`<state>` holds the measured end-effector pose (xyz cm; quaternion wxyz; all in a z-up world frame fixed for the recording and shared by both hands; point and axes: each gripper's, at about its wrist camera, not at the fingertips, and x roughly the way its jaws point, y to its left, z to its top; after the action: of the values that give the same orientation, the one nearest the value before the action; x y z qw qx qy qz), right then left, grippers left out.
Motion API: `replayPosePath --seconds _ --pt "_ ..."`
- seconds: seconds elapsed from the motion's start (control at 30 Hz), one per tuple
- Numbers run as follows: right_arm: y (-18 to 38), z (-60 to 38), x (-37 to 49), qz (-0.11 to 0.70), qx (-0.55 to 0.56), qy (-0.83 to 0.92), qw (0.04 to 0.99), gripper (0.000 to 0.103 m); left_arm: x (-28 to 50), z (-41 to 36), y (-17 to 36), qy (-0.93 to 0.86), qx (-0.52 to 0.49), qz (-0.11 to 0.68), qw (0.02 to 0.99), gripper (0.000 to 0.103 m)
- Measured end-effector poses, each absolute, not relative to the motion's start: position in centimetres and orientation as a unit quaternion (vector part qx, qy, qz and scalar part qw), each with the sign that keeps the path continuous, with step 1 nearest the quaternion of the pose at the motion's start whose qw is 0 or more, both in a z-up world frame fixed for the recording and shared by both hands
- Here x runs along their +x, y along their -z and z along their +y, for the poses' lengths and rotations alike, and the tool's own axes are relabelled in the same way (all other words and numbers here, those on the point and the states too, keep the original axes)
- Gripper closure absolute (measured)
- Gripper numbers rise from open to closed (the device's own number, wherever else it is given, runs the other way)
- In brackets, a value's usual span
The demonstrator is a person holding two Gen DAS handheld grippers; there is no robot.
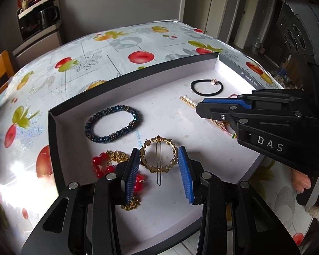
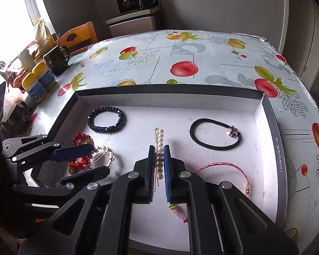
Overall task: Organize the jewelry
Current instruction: 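Lower the gold bangle and pearl hairpin into the box and open both grippers, then withdraw both tools from the box toward the two silver hoop bangles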
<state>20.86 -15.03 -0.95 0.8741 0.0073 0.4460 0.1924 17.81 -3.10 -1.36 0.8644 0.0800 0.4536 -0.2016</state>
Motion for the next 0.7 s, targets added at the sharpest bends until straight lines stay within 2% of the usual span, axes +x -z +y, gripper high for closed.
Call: replayPosePath --seconds 0.3,0.4,0.47,0.6,0.67,0.7 --pt "1.6 -15.2 21.1 0.455 0.008 -0.189 0.87 0.095 18.0 -3.1 1.7 0.196 0.081 0.452 0.867 0.063" --pt "1.7 -15.2 21.2 0.458 0.012 -0.191 0.868 0.094 17.8 -3.1 1.6 0.194 0.083 0.448 0.869 0.061" --pt "1.5 -15.2 21.0 0.457 0.016 -0.195 0.868 0.094 17.6 -3.2 1.3 0.194 0.087 0.442 0.871 0.055" --pt "0.8 -15.6 20.5 0.447 0.02 -0.193 0.873 0.094 17.1 -3.3 0.7 0.192 0.094 0.432 0.876 0.053" --pt "0.2 -16.0 20.1 0.441 0.022 -0.192 0.877 0.091 16.8 -3.3 0.3 0.191 0.096 0.426 0.879 0.051" --pt "-0.1 -16.2 19.8 0.436 0.024 -0.19 0.879 0.084 16.6 -3.3 0.0 0.191 0.096 0.424 0.88 0.051"
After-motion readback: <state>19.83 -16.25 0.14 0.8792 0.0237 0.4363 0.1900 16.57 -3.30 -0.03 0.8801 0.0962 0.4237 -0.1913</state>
